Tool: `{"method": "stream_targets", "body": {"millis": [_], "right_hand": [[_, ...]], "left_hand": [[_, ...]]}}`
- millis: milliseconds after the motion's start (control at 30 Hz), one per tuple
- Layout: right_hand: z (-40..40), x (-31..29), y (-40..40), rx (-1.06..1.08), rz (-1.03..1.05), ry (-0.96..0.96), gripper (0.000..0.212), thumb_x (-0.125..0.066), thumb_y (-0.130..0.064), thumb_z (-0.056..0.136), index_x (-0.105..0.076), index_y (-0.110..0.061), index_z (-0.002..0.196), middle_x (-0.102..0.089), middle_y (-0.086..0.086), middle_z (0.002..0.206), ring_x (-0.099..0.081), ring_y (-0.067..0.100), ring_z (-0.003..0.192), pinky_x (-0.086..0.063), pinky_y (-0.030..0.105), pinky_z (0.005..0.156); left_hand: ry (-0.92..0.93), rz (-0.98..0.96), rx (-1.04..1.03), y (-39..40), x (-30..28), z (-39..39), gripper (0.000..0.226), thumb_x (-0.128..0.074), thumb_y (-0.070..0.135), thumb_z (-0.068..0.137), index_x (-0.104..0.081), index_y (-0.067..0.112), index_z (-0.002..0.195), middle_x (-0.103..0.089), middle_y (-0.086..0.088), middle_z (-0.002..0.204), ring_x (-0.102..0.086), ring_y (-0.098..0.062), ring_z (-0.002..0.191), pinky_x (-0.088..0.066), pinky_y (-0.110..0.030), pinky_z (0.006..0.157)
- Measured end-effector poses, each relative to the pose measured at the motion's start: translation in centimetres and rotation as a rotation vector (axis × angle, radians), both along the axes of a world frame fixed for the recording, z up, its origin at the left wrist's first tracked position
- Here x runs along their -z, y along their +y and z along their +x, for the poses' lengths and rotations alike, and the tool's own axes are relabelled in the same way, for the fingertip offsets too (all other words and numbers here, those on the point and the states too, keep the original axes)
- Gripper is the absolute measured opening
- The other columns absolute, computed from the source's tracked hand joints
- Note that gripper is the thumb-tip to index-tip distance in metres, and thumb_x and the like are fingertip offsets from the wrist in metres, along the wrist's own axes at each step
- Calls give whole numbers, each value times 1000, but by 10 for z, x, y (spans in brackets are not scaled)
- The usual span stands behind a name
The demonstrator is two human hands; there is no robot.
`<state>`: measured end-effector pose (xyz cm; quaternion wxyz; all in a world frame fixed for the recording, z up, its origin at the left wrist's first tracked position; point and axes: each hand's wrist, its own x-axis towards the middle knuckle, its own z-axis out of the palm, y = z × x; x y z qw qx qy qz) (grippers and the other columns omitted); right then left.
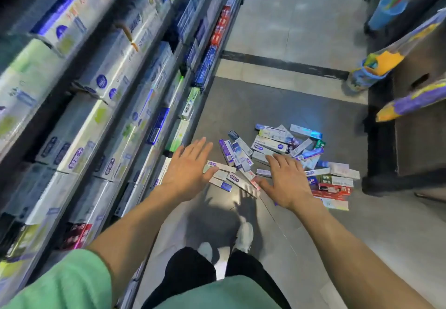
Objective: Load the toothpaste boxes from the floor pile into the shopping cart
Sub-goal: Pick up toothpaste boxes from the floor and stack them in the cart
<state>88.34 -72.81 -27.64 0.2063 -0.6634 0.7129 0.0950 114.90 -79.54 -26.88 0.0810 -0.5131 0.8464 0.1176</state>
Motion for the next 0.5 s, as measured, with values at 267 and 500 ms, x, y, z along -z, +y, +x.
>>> {"method": "stream_targets", "body": {"millis": [267, 500], "right_hand": [[-22, 82, -55, 26, 32, -29, 81, -46, -65, 94, -28, -16, 156, -32, 10, 161, -25, 33, 149, -21, 48, 123], [-6, 196, -86, 79, -58, -95, 97, -20, -78, 81, -45, -13, 148, -51, 11, 147, -43, 35, 136, -31, 48, 115]], "left_hand": [[-23, -26, 58, -67, 74, 11, 66, -34, 57, 99, -42, 14, 148, -40, -11, 158, -43, -28, 141, -37, -51, 113], [-46, -63, 157, -109, 202, 6, 68, -32, 54, 99, -51, 8, 145, -49, -15, 151, -53, -30, 133, -46, -49, 104]]}}
